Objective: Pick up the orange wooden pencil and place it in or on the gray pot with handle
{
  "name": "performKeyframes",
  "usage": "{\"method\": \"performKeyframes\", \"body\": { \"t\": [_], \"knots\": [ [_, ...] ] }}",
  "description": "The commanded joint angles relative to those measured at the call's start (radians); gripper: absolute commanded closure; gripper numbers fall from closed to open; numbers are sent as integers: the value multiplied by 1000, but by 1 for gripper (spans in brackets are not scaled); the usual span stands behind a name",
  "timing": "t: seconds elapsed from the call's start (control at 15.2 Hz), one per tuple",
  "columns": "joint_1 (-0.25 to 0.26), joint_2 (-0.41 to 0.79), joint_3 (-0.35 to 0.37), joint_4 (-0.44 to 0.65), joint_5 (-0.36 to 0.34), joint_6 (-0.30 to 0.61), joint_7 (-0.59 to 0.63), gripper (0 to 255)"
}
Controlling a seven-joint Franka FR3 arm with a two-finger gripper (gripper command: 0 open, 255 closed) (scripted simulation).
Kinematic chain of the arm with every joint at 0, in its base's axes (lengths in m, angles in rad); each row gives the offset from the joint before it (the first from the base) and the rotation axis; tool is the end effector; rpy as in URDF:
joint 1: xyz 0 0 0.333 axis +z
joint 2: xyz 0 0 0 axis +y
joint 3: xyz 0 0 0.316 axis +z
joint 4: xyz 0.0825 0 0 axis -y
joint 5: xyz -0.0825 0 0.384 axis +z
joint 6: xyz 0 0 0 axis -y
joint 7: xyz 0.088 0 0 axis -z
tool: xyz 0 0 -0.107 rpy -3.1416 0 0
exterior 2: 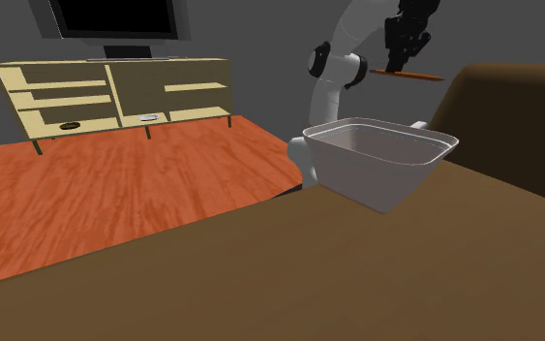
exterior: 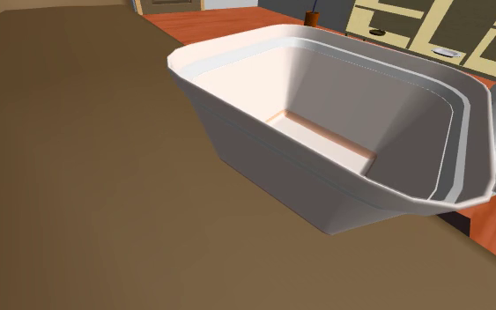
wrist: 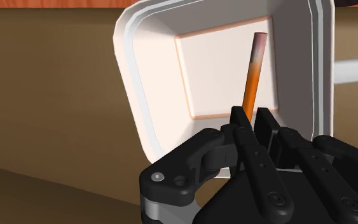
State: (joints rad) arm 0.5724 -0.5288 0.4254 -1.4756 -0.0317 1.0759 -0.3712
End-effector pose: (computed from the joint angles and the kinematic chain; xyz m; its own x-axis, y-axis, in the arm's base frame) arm 0.0926 0.2987 0.8226 0.2583 0.9661 -0.0004 0.9352 -0.2499 0.2509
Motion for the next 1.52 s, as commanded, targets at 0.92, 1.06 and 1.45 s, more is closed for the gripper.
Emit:
{"method": "performKeyframes", "body": {
  "t": [0.92,1.06,1.45],
  "knots": [
    [59,-205,-11,-351,69,148,35,255],
    [64,-224,-12,-394,74,172,36,255],
    [66,-229,-12,-406,75,179,37,255]
  ]
}}
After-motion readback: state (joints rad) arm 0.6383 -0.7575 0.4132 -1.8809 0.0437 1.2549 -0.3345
